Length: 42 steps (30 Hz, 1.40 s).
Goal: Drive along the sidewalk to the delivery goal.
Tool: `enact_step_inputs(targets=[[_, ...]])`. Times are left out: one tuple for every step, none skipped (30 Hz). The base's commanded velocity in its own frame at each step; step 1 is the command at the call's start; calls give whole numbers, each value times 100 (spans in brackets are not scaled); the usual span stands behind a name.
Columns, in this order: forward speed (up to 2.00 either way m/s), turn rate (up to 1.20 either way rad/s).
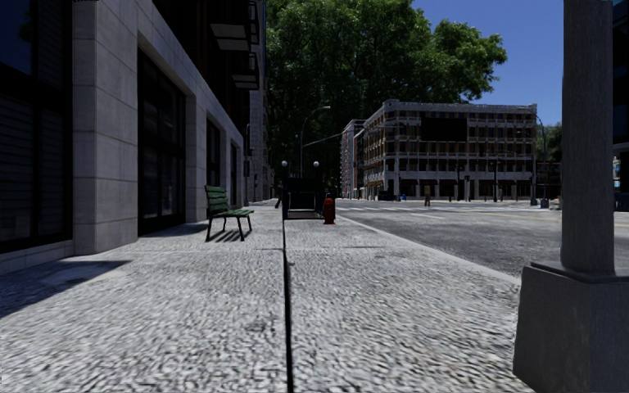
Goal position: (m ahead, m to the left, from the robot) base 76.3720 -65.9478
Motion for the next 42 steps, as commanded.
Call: enact_step_inputs(targets=[[200, 0], [200, 0], [200, 0], [200, 0], [200, 0], [200, 0], [200, 0], [200, 0], [200, 0], [200, 0], [200, 0], [200, 0], [200, 0], [200, 0], [200, 0], [200, 0], [200, 0], [200, 0], [200, 0], [200, 0], [200, 0], [200, 0], [200, 0], [200, 0], [200, 0], [200, 0], [200, 0], [200, 0], [200, 0], [200, 0], [200, 0], [200, 0], [200, 0], [200, 0], [200, 0], [200, 0], [200, 0], [200, 0], [200, 0], [200, 0], [200, 0], [200, 0]])
